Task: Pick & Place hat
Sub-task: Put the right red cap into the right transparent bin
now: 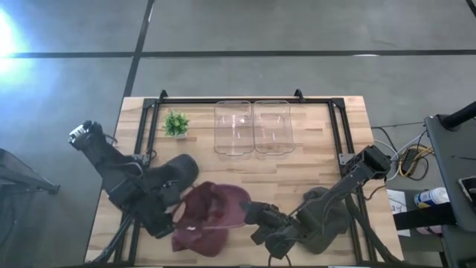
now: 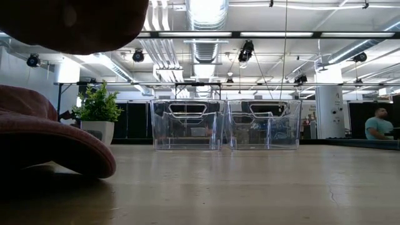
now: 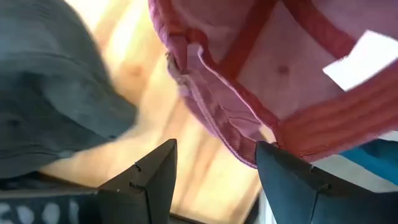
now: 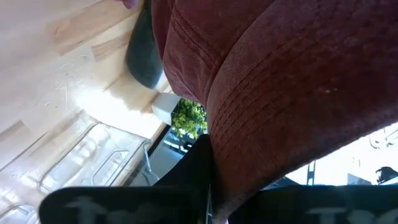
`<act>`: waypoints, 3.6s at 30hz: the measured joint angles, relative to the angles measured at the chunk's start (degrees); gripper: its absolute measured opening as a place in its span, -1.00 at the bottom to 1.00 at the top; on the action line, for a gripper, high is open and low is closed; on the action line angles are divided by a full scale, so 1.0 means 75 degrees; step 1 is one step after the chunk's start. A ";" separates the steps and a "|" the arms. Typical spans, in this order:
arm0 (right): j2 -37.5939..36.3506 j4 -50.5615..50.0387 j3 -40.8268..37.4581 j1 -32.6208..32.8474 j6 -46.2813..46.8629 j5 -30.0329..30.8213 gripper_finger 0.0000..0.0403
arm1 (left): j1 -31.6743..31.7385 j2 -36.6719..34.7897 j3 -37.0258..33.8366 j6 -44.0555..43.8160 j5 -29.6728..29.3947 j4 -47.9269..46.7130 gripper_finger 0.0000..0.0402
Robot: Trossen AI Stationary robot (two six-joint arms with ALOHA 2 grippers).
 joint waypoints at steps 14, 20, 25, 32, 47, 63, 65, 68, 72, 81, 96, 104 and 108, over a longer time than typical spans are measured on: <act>0.0000 -0.0058 -0.0041 0.0000 0.0184 0.0019 -0.91 | -0.0600 -0.0071 0.1179 -0.0418 -0.3570 -0.0025 0.05; -0.0003 -0.0064 -0.0044 -0.0003 0.0336 0.0607 -0.91 | -0.1071 0.0000 0.0656 -0.1368 -0.2538 -0.0196 0.05; -0.0004 -0.0066 -0.0045 0.0001 0.0414 0.0585 -0.91 | -0.1426 0.0004 -0.0024 -0.2412 -0.3069 -0.0025 0.05; -0.0010 -0.0055 -0.0054 0.0017 0.0339 0.0550 -0.91 | -0.1469 0.0000 -0.0654 -0.2613 -0.3654 0.0441 0.05; 0.0170 0.0661 -0.0021 -0.0040 -0.0175 -0.0339 -0.91 | -0.0328 0.0000 -0.1999 -0.0119 -0.5270 0.4822 0.05; 0.1106 0.0789 0.0015 -0.0441 -0.0368 -0.1028 -0.85 | 0.0546 0.0542 -0.3591 0.1164 -0.3708 0.8180 0.05; 0.1107 0.0823 0.0015 -0.0487 -0.0452 -0.1031 -0.83 | 0.0716 0.0824 -0.3730 0.1305 -0.3243 0.8698 0.05; 0.1058 0.0968 0.0015 -0.0513 -0.0462 -0.1020 -0.79 | 0.0875 0.1218 -0.3741 0.1365 -0.3025 0.8886 0.05; 0.0986 0.0953 0.0034 -0.0505 -0.0333 -0.1011 -0.75 | 0.1099 0.1563 -0.3652 0.1808 -0.3034 0.8953 0.05; 0.0985 0.0262 -0.0144 -0.0484 0.0656 -0.1050 -0.66 | 0.1612 0.1827 -0.3639 0.2518 -0.3073 0.9261 0.05; 0.0985 -0.0706 -0.0136 -0.0431 0.2068 -0.1073 -0.48 | 0.1709 0.1987 -0.3331 0.2744 -0.3337 0.9492 0.05; 0.0985 -0.0583 -0.0134 -0.0422 0.2606 -0.1073 -0.32 | 0.1835 0.2482 -0.3356 0.2600 -0.2961 0.9529 0.05; 0.0985 -0.1300 -0.0146 -0.0379 0.3019 -0.1073 -0.25 | 0.1839 0.2381 -0.3330 0.2449 -0.2972 0.9530 0.05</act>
